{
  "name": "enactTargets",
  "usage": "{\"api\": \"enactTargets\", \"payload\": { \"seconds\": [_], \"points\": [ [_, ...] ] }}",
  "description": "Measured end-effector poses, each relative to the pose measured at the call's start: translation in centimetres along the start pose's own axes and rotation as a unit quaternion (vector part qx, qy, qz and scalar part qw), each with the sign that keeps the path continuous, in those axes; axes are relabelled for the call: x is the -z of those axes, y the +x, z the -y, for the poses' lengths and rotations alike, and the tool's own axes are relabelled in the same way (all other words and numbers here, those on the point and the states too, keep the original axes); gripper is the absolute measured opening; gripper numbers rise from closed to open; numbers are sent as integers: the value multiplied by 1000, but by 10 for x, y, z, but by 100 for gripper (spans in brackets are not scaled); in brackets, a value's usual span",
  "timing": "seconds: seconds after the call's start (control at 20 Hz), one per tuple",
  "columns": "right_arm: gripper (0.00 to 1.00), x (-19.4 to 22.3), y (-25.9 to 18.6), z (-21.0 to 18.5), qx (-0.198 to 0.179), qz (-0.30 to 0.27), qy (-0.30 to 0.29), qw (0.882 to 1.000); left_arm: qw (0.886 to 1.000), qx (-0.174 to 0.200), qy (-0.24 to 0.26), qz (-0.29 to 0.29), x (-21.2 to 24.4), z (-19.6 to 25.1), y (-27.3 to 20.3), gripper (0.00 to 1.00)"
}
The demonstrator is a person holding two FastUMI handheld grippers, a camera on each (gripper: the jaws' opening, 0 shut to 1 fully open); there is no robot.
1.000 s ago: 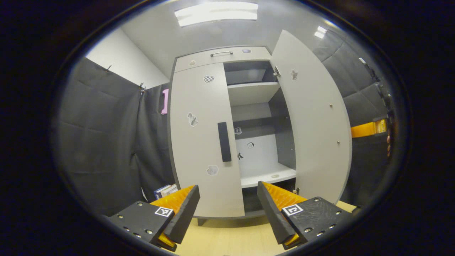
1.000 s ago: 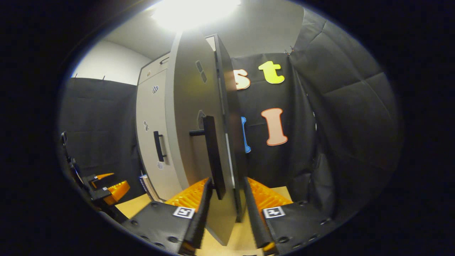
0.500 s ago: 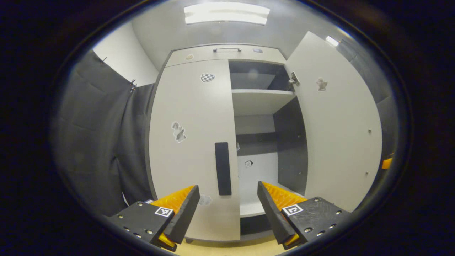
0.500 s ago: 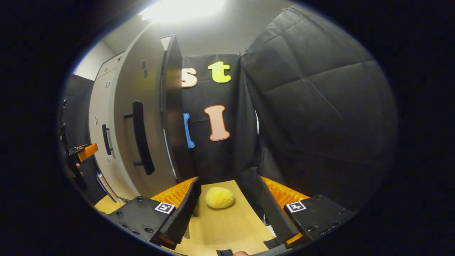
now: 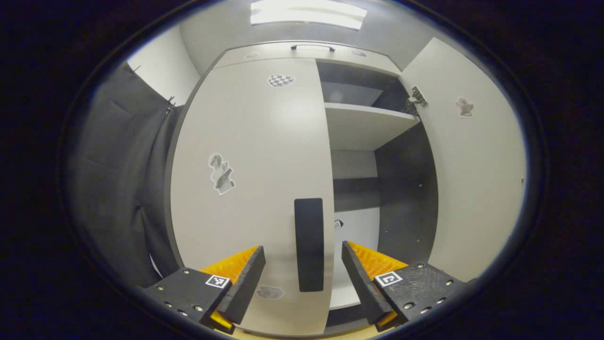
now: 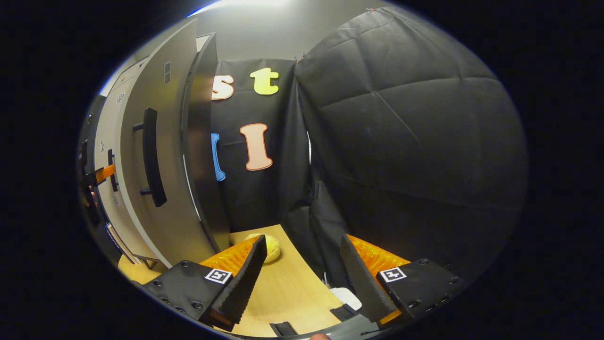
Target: Open the right door of the double-door shoe cabinet with the right hand, and open the left door with the left hand.
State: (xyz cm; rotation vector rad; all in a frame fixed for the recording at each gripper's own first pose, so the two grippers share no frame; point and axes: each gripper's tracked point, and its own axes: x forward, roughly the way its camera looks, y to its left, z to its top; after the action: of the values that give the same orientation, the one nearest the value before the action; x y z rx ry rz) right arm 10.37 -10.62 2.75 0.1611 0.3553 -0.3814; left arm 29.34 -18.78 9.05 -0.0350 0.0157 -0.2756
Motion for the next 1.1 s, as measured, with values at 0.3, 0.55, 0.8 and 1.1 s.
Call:
{"api": "enactTargets", "payload": {
  "seconds": [0.3, 0.55, 0.8, 1.1],
  "points": [
    [98, 4, -2, -1, -4, -9, -6, 1000, 1000, 10, -2, -13, 6, -1, 21, 74],
    [98, -1, -4, -1, -5, 3, 3, 1000, 999, 37, -10, -22, 7, 14, 20, 40],
    [98, 1, -4, -2, -10, -1, 4, 1000, 997, 41, -1, -58, 15, 12, 16, 24],
    [98, 0, -4, 1, -22, 0, -18, 1000, 997, 26, -17, -68, 14, 9, 13, 16]
  ]
}}
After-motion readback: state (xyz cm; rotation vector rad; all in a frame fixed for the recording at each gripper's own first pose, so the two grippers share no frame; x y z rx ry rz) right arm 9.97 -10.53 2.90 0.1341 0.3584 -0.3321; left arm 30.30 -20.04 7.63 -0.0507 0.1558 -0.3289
